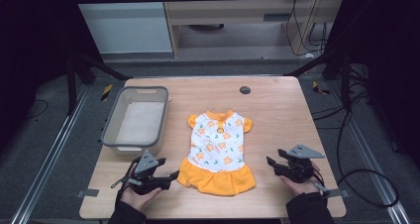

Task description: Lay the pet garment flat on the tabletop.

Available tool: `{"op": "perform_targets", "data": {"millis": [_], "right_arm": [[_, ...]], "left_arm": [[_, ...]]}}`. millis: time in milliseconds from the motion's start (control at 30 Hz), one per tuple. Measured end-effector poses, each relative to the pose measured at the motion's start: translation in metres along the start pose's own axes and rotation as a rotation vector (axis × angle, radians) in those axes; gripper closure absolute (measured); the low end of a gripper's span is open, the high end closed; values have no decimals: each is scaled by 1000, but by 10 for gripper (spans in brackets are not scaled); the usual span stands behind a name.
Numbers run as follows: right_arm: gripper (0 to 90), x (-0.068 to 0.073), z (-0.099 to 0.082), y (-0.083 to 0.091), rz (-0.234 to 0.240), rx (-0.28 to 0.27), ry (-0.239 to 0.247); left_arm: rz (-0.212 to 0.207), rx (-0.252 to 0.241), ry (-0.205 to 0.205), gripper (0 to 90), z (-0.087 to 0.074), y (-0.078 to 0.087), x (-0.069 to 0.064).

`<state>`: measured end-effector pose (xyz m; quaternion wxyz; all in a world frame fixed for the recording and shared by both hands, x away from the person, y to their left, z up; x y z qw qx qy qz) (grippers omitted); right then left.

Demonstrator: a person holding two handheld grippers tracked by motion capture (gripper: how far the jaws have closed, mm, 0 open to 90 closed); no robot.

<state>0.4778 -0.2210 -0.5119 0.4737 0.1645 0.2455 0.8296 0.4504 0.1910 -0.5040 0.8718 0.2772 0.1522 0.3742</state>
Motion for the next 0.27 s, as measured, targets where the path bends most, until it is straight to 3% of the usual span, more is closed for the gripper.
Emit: {"op": "perform_targets", "data": {"millis": [33,100,167,267], "right_arm": [[347,-9,-3,1,-32,-3,-14],[326,-14,-5,2,-48,3,-15],[260,-25,-8,3,-85,-7,-22],[230,-30,-10,5,-94,-7,-40]], "left_arm": [[17,-7,10,257,-4,6,5],[25,-6,16,252,-7,9,8],[52,-14,48,234,-13,16,20],[69,-19,70,223,-18,21,27]]}}
Point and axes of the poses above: each handheld gripper's, and its own axes: y roughly backward along the jaws, z roughly out of its top, x roughly to its left, the point moved 6 cm from there along -y, roughly forward along the jaws, and after that the axes turned 2 degrees about x, right-handed, at the moved point
